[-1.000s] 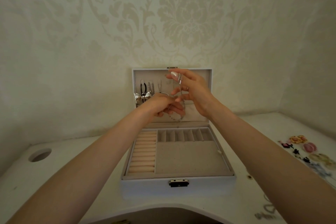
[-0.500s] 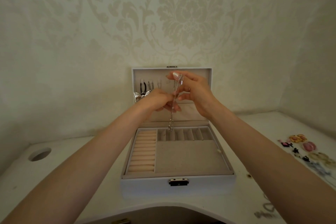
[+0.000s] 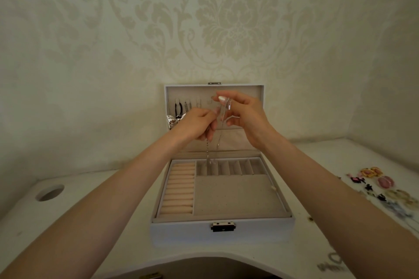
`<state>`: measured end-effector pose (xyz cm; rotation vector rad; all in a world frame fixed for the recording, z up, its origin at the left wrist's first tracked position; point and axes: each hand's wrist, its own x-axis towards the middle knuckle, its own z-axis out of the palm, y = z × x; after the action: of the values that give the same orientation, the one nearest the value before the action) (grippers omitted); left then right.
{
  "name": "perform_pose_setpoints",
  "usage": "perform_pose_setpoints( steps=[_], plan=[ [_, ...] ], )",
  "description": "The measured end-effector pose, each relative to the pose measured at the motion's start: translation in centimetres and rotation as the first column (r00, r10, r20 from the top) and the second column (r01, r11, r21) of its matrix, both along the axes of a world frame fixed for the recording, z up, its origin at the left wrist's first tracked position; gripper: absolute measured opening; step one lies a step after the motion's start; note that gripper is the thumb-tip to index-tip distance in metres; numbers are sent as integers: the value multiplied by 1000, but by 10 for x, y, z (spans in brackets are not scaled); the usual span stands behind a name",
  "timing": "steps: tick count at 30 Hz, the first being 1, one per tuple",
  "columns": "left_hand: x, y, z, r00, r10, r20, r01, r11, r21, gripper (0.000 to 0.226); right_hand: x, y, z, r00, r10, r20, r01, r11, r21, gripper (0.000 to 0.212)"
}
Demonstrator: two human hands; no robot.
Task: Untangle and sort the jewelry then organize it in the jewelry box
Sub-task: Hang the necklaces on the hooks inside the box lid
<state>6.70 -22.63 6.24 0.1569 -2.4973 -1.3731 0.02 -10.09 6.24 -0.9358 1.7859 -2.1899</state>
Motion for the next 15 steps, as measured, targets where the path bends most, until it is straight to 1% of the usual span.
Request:
perform_pose_setpoints(
  steps=[2,6,9,12,15],
  plan=[
    [1,-2,0,999,-48,20,48,999,21,40,-1,0,-1,1000,-2,-2,2,1000,-7,20],
    [3,-10,-2,981,-185,55,176,974,143,12,-2,0,-3,1000,-15,-5,15,1000,-7,22],
    [4,-15,-5,976,-212,47,201,964,175,12,-3,1,-1,1000,-20,10,21,999,-27,19],
    [5,-14,-10,978,-193,74,181,974,138,10,-3,3,2,999,-31,34,33,997,-66,21],
    [5,-12,-15,980,-179,87,167,977,130,17,-5,5,5,997,-51,49,55,995,-82,24]
  ],
)
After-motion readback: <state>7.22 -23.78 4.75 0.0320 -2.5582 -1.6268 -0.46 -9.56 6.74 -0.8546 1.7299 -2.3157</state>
